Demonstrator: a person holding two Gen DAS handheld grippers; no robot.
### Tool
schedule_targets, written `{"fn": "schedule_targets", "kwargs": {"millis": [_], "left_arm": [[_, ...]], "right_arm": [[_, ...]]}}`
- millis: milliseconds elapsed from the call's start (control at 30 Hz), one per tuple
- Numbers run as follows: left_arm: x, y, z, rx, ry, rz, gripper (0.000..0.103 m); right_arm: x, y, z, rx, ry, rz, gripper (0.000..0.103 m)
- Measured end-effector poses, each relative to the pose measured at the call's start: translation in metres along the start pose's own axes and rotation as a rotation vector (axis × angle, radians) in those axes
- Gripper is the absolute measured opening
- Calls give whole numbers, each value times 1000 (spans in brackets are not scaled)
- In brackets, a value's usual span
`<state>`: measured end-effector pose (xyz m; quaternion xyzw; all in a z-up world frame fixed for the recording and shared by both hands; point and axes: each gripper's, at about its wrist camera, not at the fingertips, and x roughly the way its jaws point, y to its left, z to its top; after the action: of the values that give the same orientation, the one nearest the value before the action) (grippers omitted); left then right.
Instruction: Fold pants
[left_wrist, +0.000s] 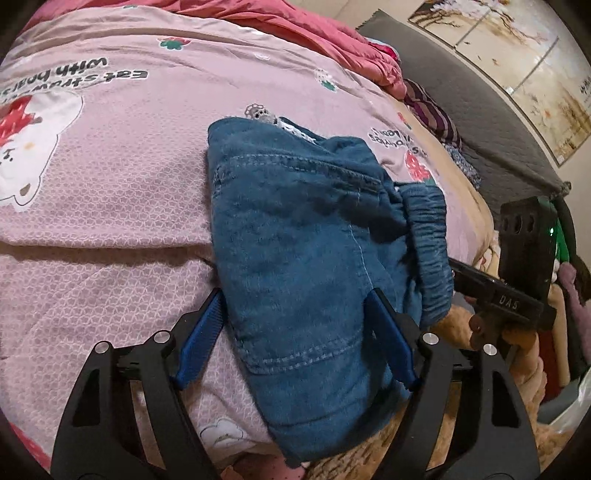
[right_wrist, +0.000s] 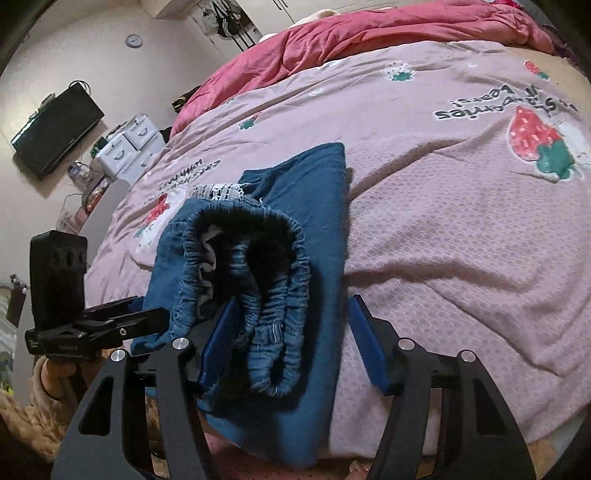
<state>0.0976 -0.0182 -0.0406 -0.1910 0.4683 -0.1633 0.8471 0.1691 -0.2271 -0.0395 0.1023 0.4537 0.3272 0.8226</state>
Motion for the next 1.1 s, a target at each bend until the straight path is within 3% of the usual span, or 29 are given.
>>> {"fn": "schedule_targets", "kwargs": {"millis": [33,100,133,200,433,500,700,900,1100], "left_arm": [[2,1,3,-8,-3,-1,70],[2,1,5,-13,-7,1,70],[2,-1,7,-14,-13,2,68],[2,-2,9,-16,-20,2,58],[11,-4,13,-20,-31,6,58],[10,-8,11,-1,-30,24,52],[-9,-13,11,29,-60,27,37],[-36,-26,14,73,-119,20,37],[-54,-23,33,85,-173,41,37]], "right_arm": [[1,0,0,1,0,8,60],[1,3,0,-8,-2,36,46],[0,4,0,-16,-5,47,46],[-1,7,0,-40,-11,35,46],[8,1,0,-15,-17,56,48],[8,0,-1,-11,-23,62,48],[-8,30,-4,-118,-73,34,28],[-22,62,0,-219,-123,10,28],[-22,77,28,-253,-167,32,28]]}}
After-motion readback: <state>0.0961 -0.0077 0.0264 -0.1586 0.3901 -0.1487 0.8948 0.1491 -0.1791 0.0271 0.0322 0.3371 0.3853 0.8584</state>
